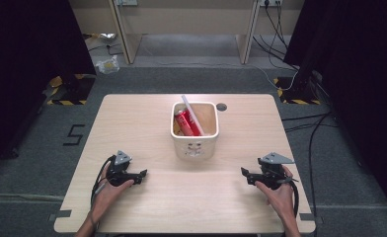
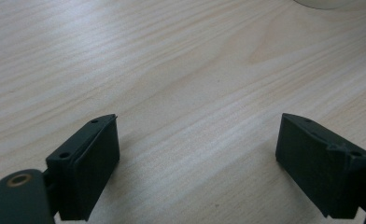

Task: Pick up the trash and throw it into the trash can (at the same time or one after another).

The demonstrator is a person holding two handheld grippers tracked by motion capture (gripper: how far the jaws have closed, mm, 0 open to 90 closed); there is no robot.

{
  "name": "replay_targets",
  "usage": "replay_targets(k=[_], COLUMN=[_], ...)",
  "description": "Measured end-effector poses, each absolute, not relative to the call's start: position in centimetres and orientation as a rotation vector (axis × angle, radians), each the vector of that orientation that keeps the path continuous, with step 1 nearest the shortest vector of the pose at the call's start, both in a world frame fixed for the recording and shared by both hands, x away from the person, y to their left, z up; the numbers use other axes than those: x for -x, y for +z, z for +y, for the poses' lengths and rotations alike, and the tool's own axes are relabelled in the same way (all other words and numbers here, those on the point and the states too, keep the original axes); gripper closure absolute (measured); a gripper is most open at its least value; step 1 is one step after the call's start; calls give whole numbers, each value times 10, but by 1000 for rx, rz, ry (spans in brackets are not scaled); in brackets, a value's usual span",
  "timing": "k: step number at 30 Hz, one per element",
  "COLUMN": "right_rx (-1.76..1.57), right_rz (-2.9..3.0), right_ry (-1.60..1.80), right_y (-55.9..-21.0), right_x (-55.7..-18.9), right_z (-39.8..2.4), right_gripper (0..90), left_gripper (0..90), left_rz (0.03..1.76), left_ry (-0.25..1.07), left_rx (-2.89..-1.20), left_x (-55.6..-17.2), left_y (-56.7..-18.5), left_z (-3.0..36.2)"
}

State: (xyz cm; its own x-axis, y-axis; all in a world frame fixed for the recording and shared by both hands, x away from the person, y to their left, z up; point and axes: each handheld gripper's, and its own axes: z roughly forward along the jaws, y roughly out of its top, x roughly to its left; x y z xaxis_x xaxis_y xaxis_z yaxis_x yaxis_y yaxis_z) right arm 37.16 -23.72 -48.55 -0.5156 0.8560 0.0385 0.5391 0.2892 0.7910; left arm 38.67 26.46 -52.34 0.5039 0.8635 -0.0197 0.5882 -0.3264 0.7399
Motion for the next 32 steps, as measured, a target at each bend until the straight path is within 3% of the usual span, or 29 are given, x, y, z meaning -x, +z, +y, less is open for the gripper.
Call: replay_targets(k=[32], right_rx=[-1291], right_rz=[2202], right_ry=[929], right_y=[-515], right_x=[-357], right_z=[-238], right_gripper=[173], left_gripper=[127], left_rz=[1186], left_ry=[500], left_rx=[-2043], left_x=[-387], left_y=[-523], left_z=[265])
